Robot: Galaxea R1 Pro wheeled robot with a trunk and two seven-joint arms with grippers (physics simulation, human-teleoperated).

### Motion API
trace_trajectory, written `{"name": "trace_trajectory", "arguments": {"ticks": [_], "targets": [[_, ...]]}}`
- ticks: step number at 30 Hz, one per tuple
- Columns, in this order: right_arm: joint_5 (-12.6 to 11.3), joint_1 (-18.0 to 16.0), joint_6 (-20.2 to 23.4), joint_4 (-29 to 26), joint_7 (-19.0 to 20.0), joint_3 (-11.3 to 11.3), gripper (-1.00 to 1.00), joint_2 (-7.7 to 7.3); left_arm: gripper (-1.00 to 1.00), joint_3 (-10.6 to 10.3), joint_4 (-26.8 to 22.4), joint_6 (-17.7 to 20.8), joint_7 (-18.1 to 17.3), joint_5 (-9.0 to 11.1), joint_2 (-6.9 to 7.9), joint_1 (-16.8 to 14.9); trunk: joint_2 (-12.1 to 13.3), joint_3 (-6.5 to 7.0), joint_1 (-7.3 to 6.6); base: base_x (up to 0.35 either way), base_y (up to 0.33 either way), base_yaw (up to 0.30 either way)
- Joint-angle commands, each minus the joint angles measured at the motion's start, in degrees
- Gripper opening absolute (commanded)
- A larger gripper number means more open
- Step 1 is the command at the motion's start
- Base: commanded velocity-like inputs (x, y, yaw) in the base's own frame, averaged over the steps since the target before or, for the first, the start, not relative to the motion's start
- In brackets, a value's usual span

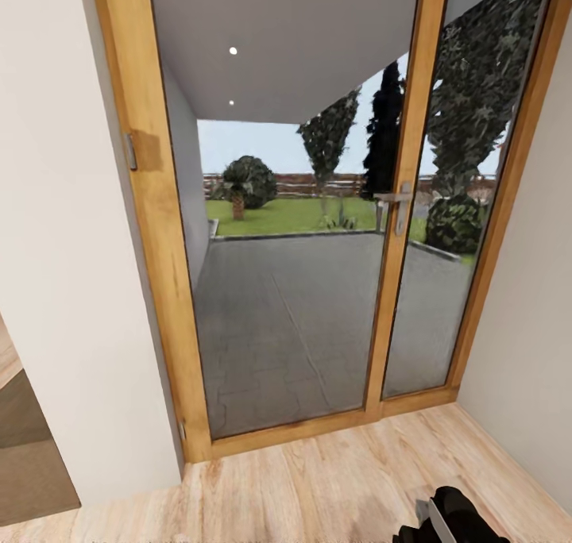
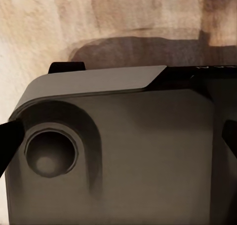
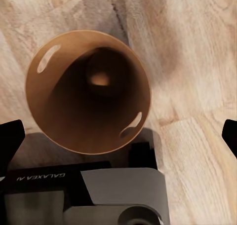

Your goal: Put the three can of soda from the living room inside the tash can in the kitchen.

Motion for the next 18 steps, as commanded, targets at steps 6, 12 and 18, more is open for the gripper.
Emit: {"name": "trace_trajectory", "arguments": {"ticks": [6, 12, 18], "targets": [[0.11, -0.02, -0.04, -0.03, 0.02, -0.10, 1.00, -0.21, 1.00, 0.00, 0.00, 0.00, 0.00, 0.00, -0.02, 0.00, 0.00, -0.56, 0.00, 0.000, 0.000, 0.000], [0.23, -0.08, -0.04, -0.02, 0.02, -0.05, 1.00, -0.24, 1.00, 0.00, 0.00, 0.00, 0.00, 0.00, -0.03, 0.00, -1.20, -1.66, 0.66, 0.000, 0.000, 0.000], [0.25, -0.09, -0.05, -0.01, -0.03, -0.01, 1.00, -0.19, 1.00, 0.00, -0.02, 0.09, -0.02, 0.00, 0.04, -0.12, -2.01, -2.57, 1.10, 0.000, 0.000, 0.000]]}}
